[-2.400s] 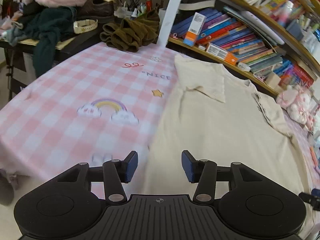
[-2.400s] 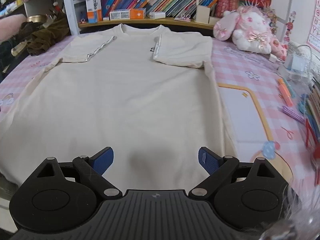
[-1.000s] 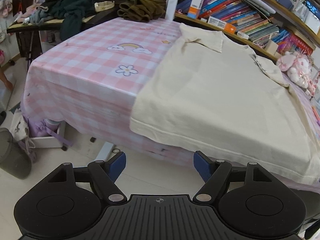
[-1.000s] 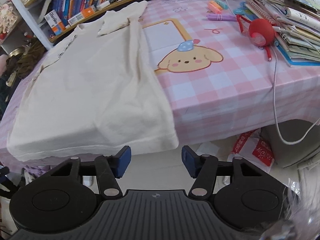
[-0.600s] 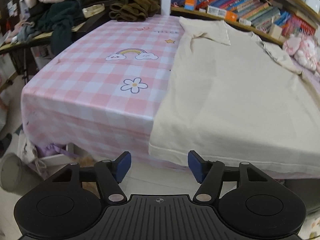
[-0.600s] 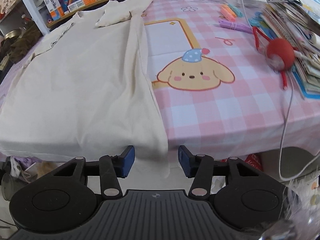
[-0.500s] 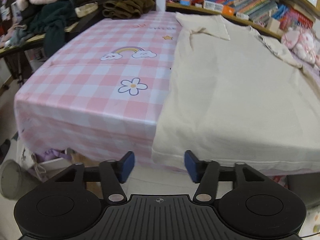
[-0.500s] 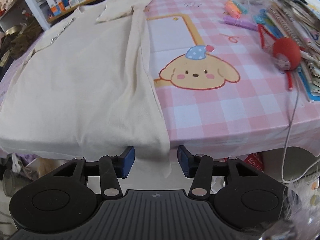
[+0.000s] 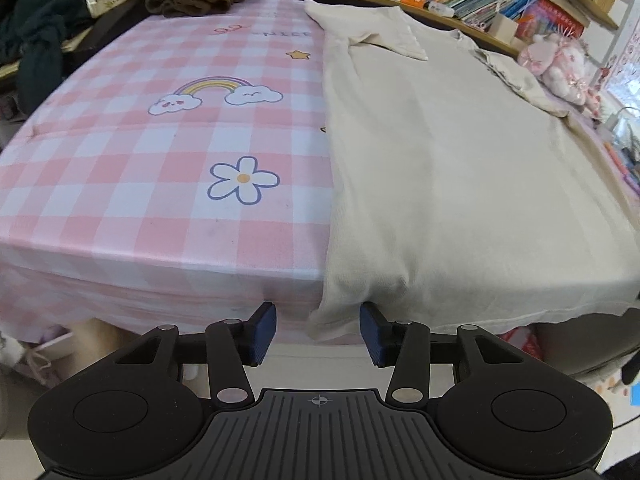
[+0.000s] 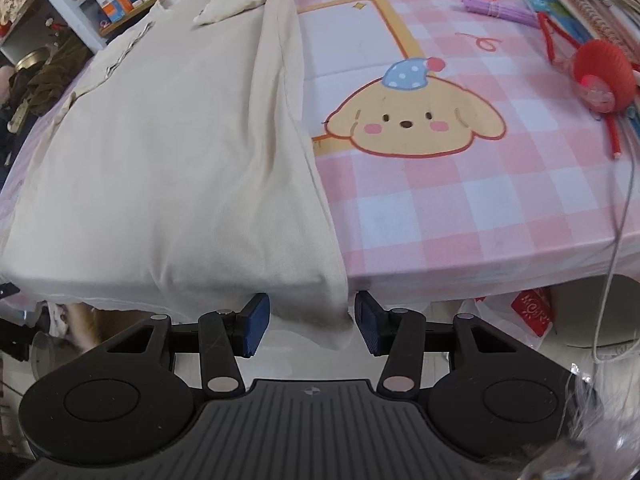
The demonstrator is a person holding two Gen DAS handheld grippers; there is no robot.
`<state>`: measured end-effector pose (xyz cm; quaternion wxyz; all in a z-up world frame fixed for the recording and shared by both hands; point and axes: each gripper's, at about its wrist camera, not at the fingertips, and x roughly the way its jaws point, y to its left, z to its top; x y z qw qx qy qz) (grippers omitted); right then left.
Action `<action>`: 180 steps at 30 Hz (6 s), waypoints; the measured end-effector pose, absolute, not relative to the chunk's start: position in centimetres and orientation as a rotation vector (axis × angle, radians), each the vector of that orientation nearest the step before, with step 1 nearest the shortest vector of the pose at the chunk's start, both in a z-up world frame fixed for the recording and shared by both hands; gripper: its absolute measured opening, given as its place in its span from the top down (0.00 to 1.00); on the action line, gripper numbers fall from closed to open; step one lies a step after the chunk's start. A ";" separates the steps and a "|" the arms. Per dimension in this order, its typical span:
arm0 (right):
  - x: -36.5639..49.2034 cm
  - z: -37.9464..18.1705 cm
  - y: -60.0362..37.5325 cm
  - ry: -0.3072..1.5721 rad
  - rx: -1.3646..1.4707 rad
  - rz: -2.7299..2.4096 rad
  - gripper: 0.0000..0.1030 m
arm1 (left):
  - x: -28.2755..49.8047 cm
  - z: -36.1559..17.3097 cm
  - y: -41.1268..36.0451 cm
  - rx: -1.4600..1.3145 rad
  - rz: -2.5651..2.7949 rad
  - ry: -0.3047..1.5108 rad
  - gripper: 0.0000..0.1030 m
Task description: Fold clothes
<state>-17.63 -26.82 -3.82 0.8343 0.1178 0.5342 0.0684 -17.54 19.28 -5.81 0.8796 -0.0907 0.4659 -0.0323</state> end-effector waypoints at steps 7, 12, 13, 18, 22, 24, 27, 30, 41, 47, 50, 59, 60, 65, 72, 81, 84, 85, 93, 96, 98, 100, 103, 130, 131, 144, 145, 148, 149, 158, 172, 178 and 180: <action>-16.9 -4.0 -26.3 1.155 0.219 0.188 0.60 | -16.8 -6.6 19.6 -0.255 -0.097 0.997 0.57; -17.2 -3.4 -26.1 1.139 0.238 0.227 0.86 | -17.1 -6.4 18.6 -0.260 -0.103 0.998 0.89; -17.4 -3.1 -26.1 1.132 0.232 0.231 0.90 | -17.2 -6.4 18.4 -0.262 -0.106 0.997 0.94; -18.2 -1.9 -25.8 1.098 0.206 0.251 0.93 | -18.5 -5.5 18.0 -0.264 -0.112 0.986 0.97; -19.3 -0.5 -26.6 1.084 0.191 0.294 0.93 | -20.8 -3.9 18.6 -0.319 -0.071 0.926 0.99; -19.6 0.2 -26.9 1.073 0.201 0.319 0.93 | -21.9 -2.7 18.3 -0.355 -0.059 0.874 0.99; -19.9 1.1 -27.4 1.061 0.233 0.348 0.93 | -23.1 -1.2 17.7 -0.375 -0.055 0.829 0.99; -20.2 2.0 -27.8 1.049 0.265 0.376 0.93 | -24.1 -0.3 17.5 -0.394 -0.048 0.809 0.99; -25.4 -0.2 -32.3 1.185 0.315 0.388 0.93 | -31.0 -4.7 16.5 -0.453 0.018 0.977 0.99; -28.6 -2.7 -32.8 1.280 0.332 0.379 0.93 | -33.7 -6.3 15.9 -0.482 0.032 1.079 0.99; -29.0 -2.6 -32.7 1.280 0.363 0.399 0.93 | -33.5 -5.2 16.0 -0.479 0.018 1.065 0.99; -24.5 1.9 -33.7 1.047 0.632 0.493 0.93 | -29.8 0.1 17.5 -0.613 -0.038 0.801 0.99; -23.6 2.2 -33.6 1.022 0.655 0.500 0.93 | -29.2 0.5 17.7 -0.639 -0.044 0.771 0.99; -18.3 4.6 -33.0 0.876 0.755 0.502 0.93 | -24.3 1.8 19.1 -0.810 -0.061 0.595 0.99; -9.1 6.5 -34.0 0.649 0.993 0.322 0.93 | -13.8 2.6 21.8 -1.041 -0.076 0.416 0.99; -0.6 6.0 -32.6 0.657 1.013 0.185 0.93 | -2.0 2.5 23.9 -1.086 -0.107 0.519 0.99; 1.5 5.5 -32.4 0.662 1.027 0.152 0.93 | 1.0 2.0 24.6 -1.097 -0.121 0.555 0.99; 2.2 5.4 -32.5 0.663 1.032 0.142 0.93 | 2.0 1.8 24.7 -1.102 -0.121 0.568 0.99; 10.5 1.7 -31.8 0.768 1.023 -0.004 0.93 | 8.8 -3.0 25.5 -1.103 -0.026 0.743 0.99; 12.2 0.7 -31.4 0.836 0.958 -0.070 0.89 | 9.7 -4.0 26.3 -1.097 0.011 0.784 0.95; 13.0 0.2 -31.2 0.873 0.910 -0.119 0.77 | 9.1 -3.4 27.3 -1.093 0.018 0.769 0.90; 13.1 1.1 -31.3 0.870 0.830 -0.134 0.66 | 8.6 -2.8 28.4 -1.089 0.026 0.755 0.86; 13.1 3.3 -30.3 0.871 0.602 -0.092 0.62 | 7.7 -0.1 28.5 -0.851 0.008 0.759 0.84; 10.9 1.6 -19.8 0.781 -0.947 0.436 0.63 | 10.8 0.1 12.7 0.398 -0.040 0.911 0.60; 11.1 1.4 -20.0 0.789 -0.944 0.436 0.69 | 10.9 0.1 12.5 0.404 -0.046 0.908 0.60; 18.0 6.1 -25.4 0.869 -0.370 0.348 0.98 | 14.6 2.3 20.5 -0.367 0.086 0.918 1.00; 19.1 5.5 -25.6 0.881 -0.340 0.326 0.98 | 15.6 1.9 21.4 -0.455 0.124 0.921 0.95; 22.0 2.5 -25.5 0.982 -0.320 0.233 0.92 | 18.6 0.1 22.1 -0.504 0.184 1.012 0.87; 22.2 2.0 -25.4 0.998 -0.324 0.213 0.86 | 18.9 -0.2 21.8 -0.447 0.192 1.040 0.83; 16.4 3.9 -25.6 0.869 -0.447 0.282 0.67 | 12.8 3.2 14.5 0.224 -0.039 0.819 0.44; 15.9 1.4 -14.9 0.815 -0.792 0.671 0.64 | 13.1 2.0 7.0 0.232 -0.349 0.836 0.45; 15.9 1.5 -14.8 0.840 -0.757 0.688 0.64 | 16.2 0.2 4.8 0.111 -0.411 0.960 0.48; 15.4 1.8 -15.1 0.830 -0.756 0.677 0.63 | 16.9 -0.6 4.0 0.145 -0.434 1.014 0.53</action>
